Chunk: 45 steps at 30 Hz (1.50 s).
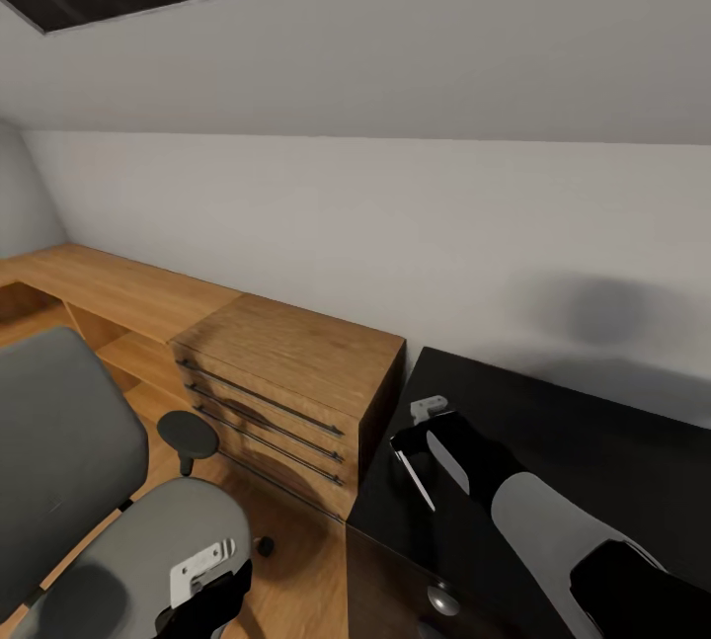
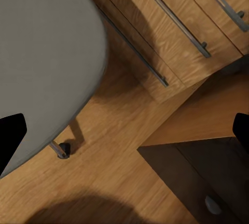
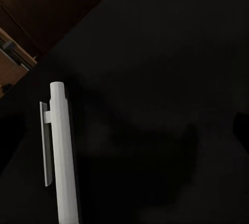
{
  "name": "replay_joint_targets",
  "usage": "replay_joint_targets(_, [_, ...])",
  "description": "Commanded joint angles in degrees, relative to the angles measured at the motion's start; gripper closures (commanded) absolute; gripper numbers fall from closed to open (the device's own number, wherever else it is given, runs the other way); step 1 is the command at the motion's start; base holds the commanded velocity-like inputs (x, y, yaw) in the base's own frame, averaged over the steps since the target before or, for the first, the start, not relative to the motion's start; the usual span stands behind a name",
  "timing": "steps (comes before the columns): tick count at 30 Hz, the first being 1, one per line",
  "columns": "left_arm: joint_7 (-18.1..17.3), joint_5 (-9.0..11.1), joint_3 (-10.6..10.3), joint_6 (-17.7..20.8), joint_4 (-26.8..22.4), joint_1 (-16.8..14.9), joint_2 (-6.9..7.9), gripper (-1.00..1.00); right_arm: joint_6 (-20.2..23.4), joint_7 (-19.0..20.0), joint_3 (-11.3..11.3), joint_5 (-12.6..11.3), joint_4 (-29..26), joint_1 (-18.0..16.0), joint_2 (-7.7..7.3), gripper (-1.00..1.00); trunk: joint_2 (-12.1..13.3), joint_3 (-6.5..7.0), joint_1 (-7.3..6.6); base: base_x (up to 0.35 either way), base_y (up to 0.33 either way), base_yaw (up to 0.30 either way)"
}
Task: In the bedroom, organize the workspace by keeping the computer under the desk, ensuring the monitor is on the desk, placing the keyboard on the desk next to the monitor, placing the mouse on the desk next to the keyboard, moving the folder from the swivel chair onto the desk next to the mouse, stacking the notebook on top of the folder with the pen on top of the notebook, and positioning the swivel chair next to the desk.
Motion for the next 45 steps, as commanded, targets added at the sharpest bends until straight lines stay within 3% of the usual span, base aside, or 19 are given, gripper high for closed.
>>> replay_joint_targets(1, [0.52,0.6,-0.05,0.11,-0.11,0.0,0.0,-1.0,0.22,-0.2,0.31,-0.3,-0.05,-0.05,-0.04,-1.0,-0.03,-0.05,0.0,0.0,0.0,0.0])
replay_joint_targets(34, [0.55,0.58,-0.05,0.11,-0.04,0.0,-0.01,-1.0,0.29,-0.2,0.38,-0.42,-0.04,-0.05,0.05,-1.0,-0.03,-0.09,0.0,0.0,0.0,0.001])
replay_joint_targets(45, [0.57,0.58,0.03,0.11,-0.04,0.0,-0.01,-1.0,0.29,-0.2,0.35,-0.46,-0.02,-0.05,0.06,-1.0,-0.03,-0.65,0.0,0.0,0.0,0.121])
